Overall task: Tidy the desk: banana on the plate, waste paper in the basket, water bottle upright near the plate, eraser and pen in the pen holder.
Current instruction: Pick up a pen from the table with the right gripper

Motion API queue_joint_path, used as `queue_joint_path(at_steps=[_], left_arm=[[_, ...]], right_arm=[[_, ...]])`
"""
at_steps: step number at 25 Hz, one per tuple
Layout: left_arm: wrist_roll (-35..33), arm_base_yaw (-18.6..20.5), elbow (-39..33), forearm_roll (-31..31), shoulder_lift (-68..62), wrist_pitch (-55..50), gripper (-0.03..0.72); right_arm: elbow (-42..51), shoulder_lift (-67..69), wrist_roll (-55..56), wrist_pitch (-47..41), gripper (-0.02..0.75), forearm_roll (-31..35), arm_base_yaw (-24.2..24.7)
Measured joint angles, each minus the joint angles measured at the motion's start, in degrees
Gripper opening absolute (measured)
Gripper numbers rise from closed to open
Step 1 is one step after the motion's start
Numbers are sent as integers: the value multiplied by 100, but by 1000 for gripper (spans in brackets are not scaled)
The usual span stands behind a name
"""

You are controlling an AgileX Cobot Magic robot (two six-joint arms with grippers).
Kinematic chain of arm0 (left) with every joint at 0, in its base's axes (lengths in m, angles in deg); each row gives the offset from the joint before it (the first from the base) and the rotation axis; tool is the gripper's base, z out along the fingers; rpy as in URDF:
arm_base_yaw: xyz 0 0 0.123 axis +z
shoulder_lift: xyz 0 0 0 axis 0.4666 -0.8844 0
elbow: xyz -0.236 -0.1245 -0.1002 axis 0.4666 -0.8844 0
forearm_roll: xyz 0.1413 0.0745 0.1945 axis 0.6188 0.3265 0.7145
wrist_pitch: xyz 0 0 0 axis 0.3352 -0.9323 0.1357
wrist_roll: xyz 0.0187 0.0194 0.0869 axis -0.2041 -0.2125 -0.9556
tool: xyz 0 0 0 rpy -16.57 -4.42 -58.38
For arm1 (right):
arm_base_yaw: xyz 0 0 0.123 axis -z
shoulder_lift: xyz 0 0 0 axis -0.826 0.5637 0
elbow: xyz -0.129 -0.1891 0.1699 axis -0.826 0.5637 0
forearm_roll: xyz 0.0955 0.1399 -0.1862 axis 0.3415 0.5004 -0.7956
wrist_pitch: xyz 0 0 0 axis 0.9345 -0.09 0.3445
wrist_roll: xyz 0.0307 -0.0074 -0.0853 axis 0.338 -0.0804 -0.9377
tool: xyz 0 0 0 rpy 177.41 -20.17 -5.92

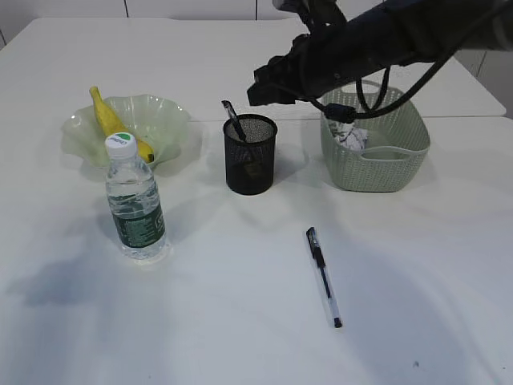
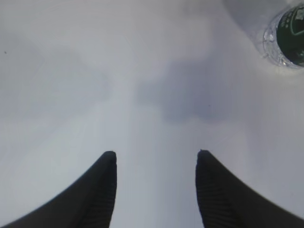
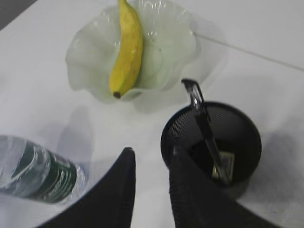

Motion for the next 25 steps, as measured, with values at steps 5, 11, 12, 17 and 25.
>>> queue_joint_path(at_steps=[5, 11, 12, 17, 25], left_arm=[[0, 0, 0, 0, 0, -92, 374], [0, 0, 0, 115, 0, -160, 374], [0, 0, 0, 156, 0, -160, 374], [0, 0, 0, 255, 0, -236, 374], [0, 0, 0, 264, 0, -339, 374]], right_arm=[[0, -317, 1765, -1025, 190, -1814, 0], [0, -705, 3454, -2279, 193, -3883, -318], [0, -733, 3725, -2423, 193, -4260, -433], [0, -802, 4558, -3169, 200, -5154, -1149], [-21, -380, 5408, -3440, 253, -5449, -1386]])
